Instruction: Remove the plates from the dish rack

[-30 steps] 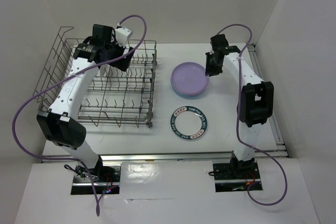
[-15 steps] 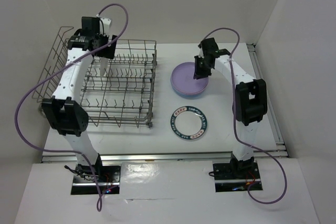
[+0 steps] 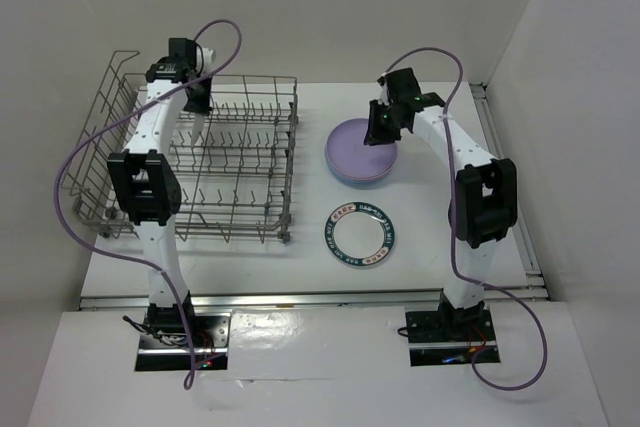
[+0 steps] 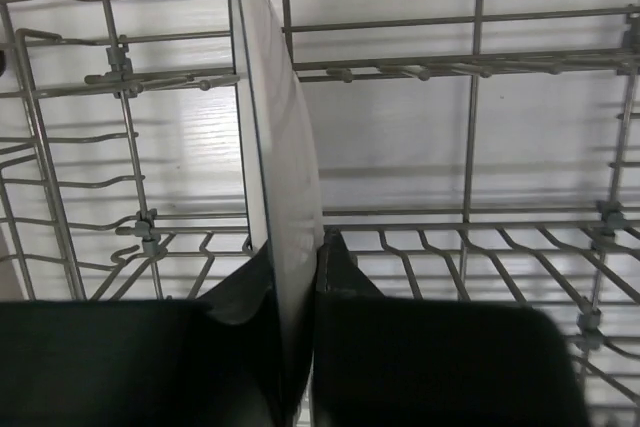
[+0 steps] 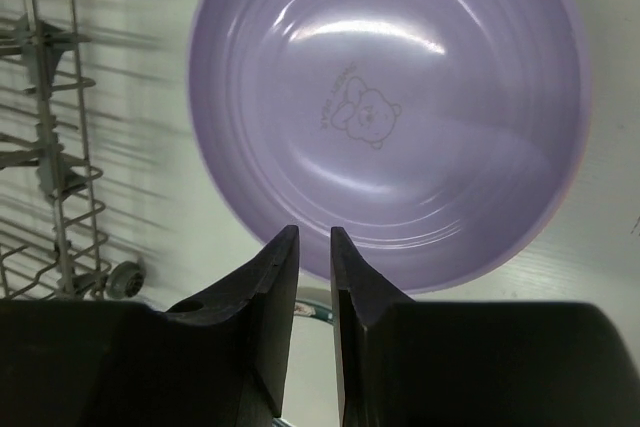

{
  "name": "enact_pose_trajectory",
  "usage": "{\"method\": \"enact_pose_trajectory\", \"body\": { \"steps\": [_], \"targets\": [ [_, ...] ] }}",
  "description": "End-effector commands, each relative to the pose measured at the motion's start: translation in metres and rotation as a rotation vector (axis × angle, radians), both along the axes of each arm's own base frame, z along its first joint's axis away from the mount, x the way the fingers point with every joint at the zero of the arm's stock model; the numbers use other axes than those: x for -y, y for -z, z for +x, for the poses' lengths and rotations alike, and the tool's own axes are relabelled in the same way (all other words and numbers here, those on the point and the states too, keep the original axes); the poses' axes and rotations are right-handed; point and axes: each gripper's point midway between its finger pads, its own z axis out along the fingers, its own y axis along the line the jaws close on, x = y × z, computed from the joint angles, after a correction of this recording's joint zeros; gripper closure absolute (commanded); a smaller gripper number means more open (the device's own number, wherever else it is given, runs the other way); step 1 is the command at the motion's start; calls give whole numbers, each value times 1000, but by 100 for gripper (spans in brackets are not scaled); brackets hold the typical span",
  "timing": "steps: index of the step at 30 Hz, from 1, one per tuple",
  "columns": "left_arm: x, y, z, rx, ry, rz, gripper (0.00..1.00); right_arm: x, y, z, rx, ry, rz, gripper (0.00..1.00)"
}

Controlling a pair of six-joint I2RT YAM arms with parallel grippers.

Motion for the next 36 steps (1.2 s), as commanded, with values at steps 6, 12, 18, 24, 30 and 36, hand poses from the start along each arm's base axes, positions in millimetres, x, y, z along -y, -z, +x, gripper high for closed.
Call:
{"method": "enact_pose_trajectory", "body": {
  "steps": [6, 12, 18, 24, 30, 36],
  "targets": [
    [-27, -67, -3, 138, -59, -27, 100, -49, -52, -5, 120, -90, 108, 73],
    [-24, -109, -5, 239, -30, -108, 100, -120, -75, -9, 160, -239, 317, 59],
    [-21, -110, -4, 248, -9, -136, 100, -179, -81, -7, 193, -287, 459, 36],
    [-23, -138, -1, 322, 4, -141, 100, -215, -55, -2, 124, -309, 496, 33],
    [-12, -174, -9, 413, 66, -182, 100, -220, -44, 3, 89, -274, 521, 37],
    [35, -213, -22, 501, 286, -88, 100, -179, -113, 7, 212, -226, 522, 33]
  ]
}}
